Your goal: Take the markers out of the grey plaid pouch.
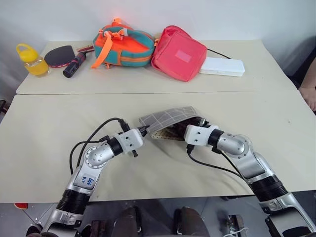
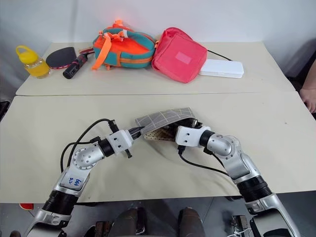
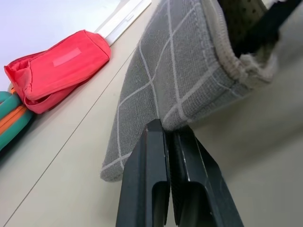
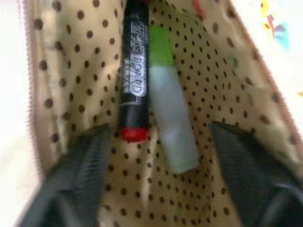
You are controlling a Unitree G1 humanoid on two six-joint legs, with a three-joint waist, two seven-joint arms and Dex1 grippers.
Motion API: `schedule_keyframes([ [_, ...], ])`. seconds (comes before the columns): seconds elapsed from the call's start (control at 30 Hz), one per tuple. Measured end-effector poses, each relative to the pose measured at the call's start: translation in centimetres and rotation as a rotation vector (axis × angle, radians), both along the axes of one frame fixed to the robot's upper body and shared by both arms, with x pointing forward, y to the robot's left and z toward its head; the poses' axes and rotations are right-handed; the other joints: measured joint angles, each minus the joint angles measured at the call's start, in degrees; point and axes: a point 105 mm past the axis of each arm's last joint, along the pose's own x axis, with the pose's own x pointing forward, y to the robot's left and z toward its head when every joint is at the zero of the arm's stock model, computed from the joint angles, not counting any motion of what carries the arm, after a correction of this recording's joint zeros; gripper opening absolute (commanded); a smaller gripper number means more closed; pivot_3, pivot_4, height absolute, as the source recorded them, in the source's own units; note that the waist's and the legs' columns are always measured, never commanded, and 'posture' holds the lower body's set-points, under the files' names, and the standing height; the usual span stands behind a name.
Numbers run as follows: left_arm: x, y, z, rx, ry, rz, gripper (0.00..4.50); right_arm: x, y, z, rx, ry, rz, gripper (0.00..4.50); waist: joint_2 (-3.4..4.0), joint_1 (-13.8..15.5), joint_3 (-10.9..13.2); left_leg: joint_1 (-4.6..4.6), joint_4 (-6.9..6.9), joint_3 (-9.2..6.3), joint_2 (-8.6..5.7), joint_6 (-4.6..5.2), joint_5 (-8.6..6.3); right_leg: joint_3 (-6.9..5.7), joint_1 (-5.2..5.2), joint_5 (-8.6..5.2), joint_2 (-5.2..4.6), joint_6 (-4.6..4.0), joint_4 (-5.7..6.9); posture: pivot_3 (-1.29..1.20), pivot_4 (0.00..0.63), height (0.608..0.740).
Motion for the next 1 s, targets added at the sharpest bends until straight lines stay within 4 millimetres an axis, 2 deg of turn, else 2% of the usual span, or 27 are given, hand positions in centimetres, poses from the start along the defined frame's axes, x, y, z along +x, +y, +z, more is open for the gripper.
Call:
schedule_keyframes([
  [0.23,0.0,-0.2,0.1,-0.002,-0.003,-0.006,0.00,0.0,-0.1,0.0,0.006,0.027,-0.002,4.47,0.00,0.0,0.0,0.01,0.01,0.00,0.00,0.00,0.00,0.00,0.01,0.00,0.00,0.00,0.00,0.00,0.150,0.740],
  [0.33,0.0,-0.2,0.1,-0.002,0.000,-0.005,0.00,-0.1,-0.2,0.0,0.011,0.043,0.005,3.87,0.00,0.0,0.0,0.01,0.01,0.00,0.00,0.00,0.00,0.00,0.01,0.00,0.00,0.00,0.01,0.00,0.150,0.740],
  [0.4,0.1,-0.1,0.0,-0.001,0.011,-0.002,0.00,0.0,-0.5,0.1,-0.006,0.049,0.009,3.12,0.00,0.0,0.0,0.00,0.02,0.00,0.00,0.00,0.00,0.00,0.01,0.00,0.00,0.00,0.00,0.00,0.150,0.740],
  [0.53,0.2,-0.1,-0.1,0.004,0.024,0.000,0.00,0.0,-1.2,1.8,-0.039,0.036,0.014,1.75,0.00,0.0,0.0,0.00,0.01,-0.01,0.00,0.00,0.00,0.00,0.01,0.00,0.00,0.00,0.01,0.00,0.150,0.740],
  [0.8,0.5,-0.2,0.1,0.001,0.030,0.008,0.00,-0.6,-1.3,2.0,-0.086,0.086,0.031,1.75,0.00,0.0,0.0,0.00,0.02,-0.01,0.00,0.00,0.00,0.00,0.01,0.00,0.00,0.00,0.01,0.00,0.150,0.740],
  [0.93,0.5,-0.7,-0.2,-0.063,0.141,-0.008,0.00,-0.7,-1.1,2.1,-0.142,0.110,0.059,1.75,0.00,0.0,0.0,-0.01,0.06,0.00,0.00,0.01,0.00,0.01,0.01,0.00,0.00,0.00,0.02,0.00,0.150,0.740],
  [1.0,0.0,-1.6,0.5,-0.126,0.220,-0.058,0.00,-0.7,-1.1,2.7,-0.184,0.142,0.081,1.75,0.00,0.1,0.0,-0.02,0.07,-0.01,0.00,0.01,0.00,0.00,0.01,0.00,0.00,0.00,0.03,0.00,0.150,0.740],
])
